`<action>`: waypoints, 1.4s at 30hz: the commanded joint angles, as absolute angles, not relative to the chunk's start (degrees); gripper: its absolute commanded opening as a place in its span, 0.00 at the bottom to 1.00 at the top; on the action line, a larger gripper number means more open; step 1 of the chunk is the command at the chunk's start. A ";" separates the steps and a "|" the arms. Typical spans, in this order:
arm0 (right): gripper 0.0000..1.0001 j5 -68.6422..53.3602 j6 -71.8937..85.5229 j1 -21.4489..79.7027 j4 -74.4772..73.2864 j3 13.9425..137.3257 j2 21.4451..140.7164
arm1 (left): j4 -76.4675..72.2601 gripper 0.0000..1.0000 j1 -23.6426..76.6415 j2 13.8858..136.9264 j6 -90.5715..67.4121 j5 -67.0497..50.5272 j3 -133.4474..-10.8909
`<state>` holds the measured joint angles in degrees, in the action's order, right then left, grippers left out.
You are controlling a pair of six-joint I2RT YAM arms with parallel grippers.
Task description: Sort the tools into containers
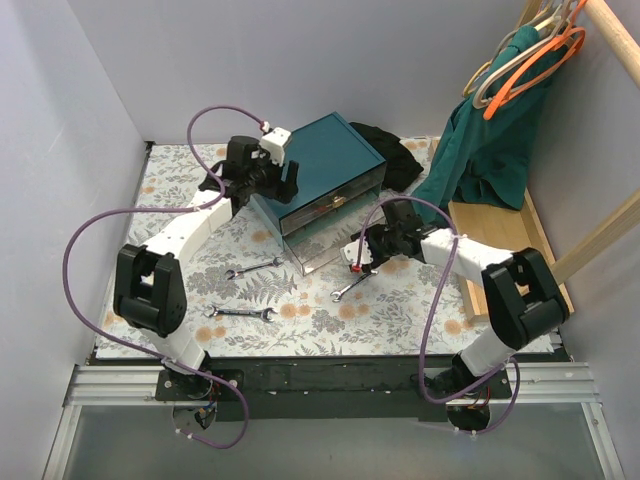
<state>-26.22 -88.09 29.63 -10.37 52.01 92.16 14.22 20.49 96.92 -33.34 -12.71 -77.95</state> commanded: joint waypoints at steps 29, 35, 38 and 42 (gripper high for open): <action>0.59 -30.06 -31.20 33.22 -14.50 66.97 77.43 | 32.18 0.46 0.09 89.82 24.00 -20.48 -52.21; 0.59 -28.92 -33.57 36.12 -14.24 66.97 77.43 | 30.32 0.43 0.09 91.76 26.36 -20.48 -52.03; 0.59 -28.39 -33.57 36.74 -14.59 68.11 78.40 | 31.81 0.42 0.09 91.93 28.03 -21.27 -51.95; 0.58 -27.78 -33.75 36.91 -14.33 68.55 79.45 | 34.36 0.42 0.09 90.71 31.19 -22.23 -50.81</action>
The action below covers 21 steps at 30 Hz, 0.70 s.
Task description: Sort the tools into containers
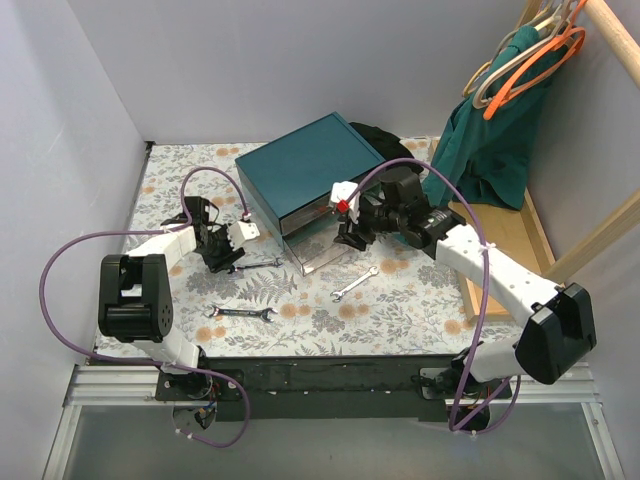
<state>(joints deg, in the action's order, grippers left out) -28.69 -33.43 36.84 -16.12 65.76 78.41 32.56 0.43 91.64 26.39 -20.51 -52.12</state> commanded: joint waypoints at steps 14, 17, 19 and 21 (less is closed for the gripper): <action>0.57 -30.84 -36.21 40.51 -12.22 71.90 84.90 | 30.76 0.25 0.97 91.49 29.72 -21.18 -45.17; 0.57 -34.78 -37.17 42.53 -11.07 73.03 87.71 | 34.34 0.16 0.88 93.42 28.57 -21.71 -46.92; 0.57 -36.29 -39.36 44.38 -11.77 73.91 90.60 | 37.68 0.13 0.53 95.17 28.21 -21.80 -49.03; 0.57 -38.05 -41.12 46.13 -11.17 73.74 92.54 | 43.22 0.09 0.35 99.21 24.89 -21.36 -53.68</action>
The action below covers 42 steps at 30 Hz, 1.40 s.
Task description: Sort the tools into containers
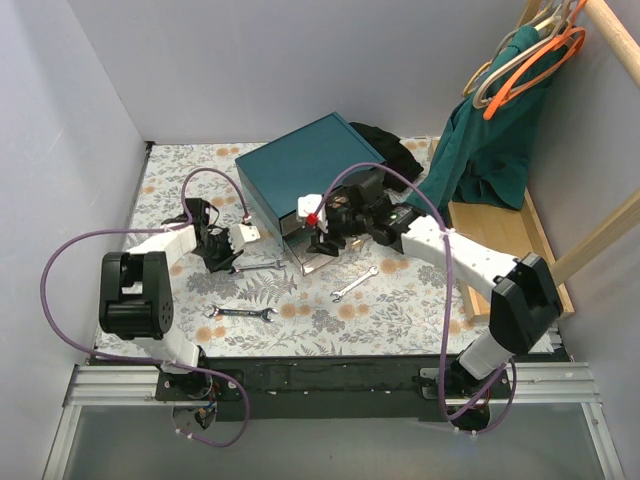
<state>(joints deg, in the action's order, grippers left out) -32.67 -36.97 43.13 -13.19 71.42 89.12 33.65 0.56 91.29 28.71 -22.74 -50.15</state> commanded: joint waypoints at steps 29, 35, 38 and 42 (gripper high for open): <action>0.57 -19.95 -45.61 62.04 5.37 83.93 121.27 | 65.74 0.01 -10.81 110.22 25.58 -30.50 -67.33; 0.57 -20.49 -45.53 63.54 3.96 86.13 124.01 | 66.18 0.00 -11.60 109.34 24.96 -31.11 -67.15; 0.56 -16.98 -45.18 63.81 3.51 87.80 126.29 | 67.41 0.00 -11.78 108.72 25.05 -32.42 -66.71; 0.34 -14.07 -45.35 63.90 4.57 89.12 128.84 | 67.68 0.00 -11.69 107.58 25.14 -33.05 -65.04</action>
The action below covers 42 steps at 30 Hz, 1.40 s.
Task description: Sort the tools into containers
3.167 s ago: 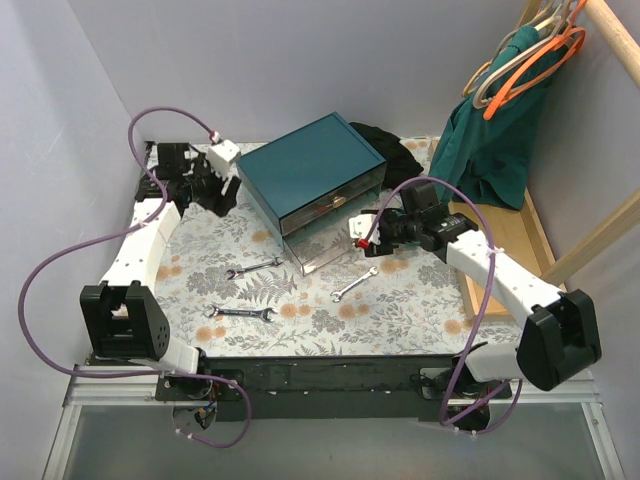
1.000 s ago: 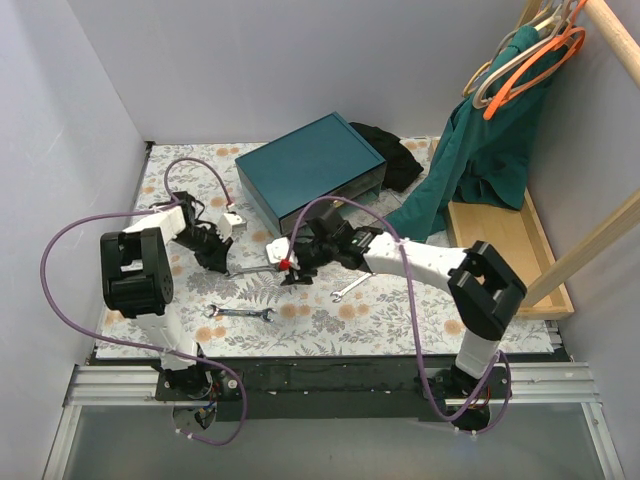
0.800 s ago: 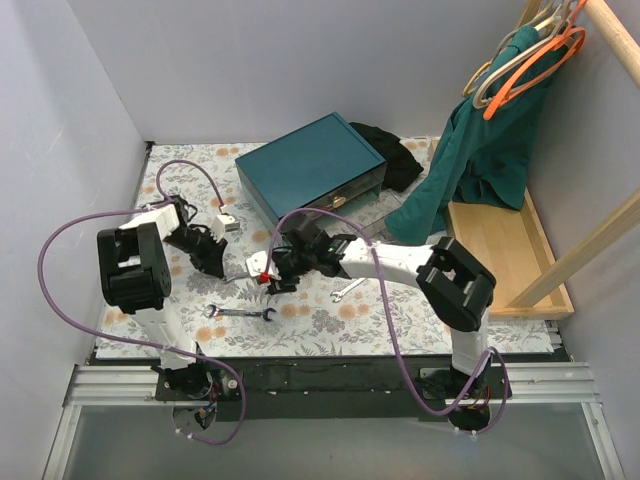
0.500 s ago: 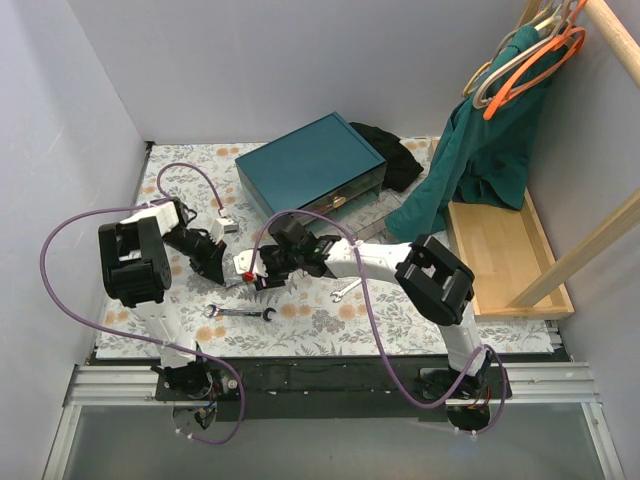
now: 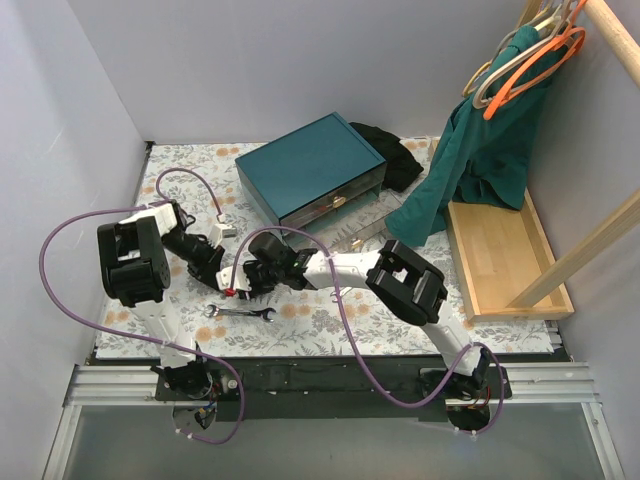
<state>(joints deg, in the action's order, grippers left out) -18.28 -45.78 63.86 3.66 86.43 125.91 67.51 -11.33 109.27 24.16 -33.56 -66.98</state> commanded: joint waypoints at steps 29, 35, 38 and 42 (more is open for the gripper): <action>0.01 -35.25 -57.69 48.97 -27.50 91.80 97.76 | 59.85 0.59 -13.89 81.84 7.10 -35.86 -80.19; 0.01 -28.31 -76.52 43.95 -34.63 83.24 95.01 | 67.84 0.59 -13.97 82.09 23.26 -35.94 -72.17; 0.01 -24.00 -78.66 43.68 -34.19 81.91 97.37 | 67.68 0.58 -13.89 81.48 28.47 -35.86 -66.02; 0.20 -18.82 -81.47 43.68 -32.54 81.75 100.72 | 60.93 0.58 -12.22 79.46 28.39 -33.93 -58.55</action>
<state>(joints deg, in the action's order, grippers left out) -24.75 -74.81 43.27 -34.30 81.82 99.42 64.60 -13.61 83.48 23.66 -34.46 -62.74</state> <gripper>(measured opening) 0.047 0.580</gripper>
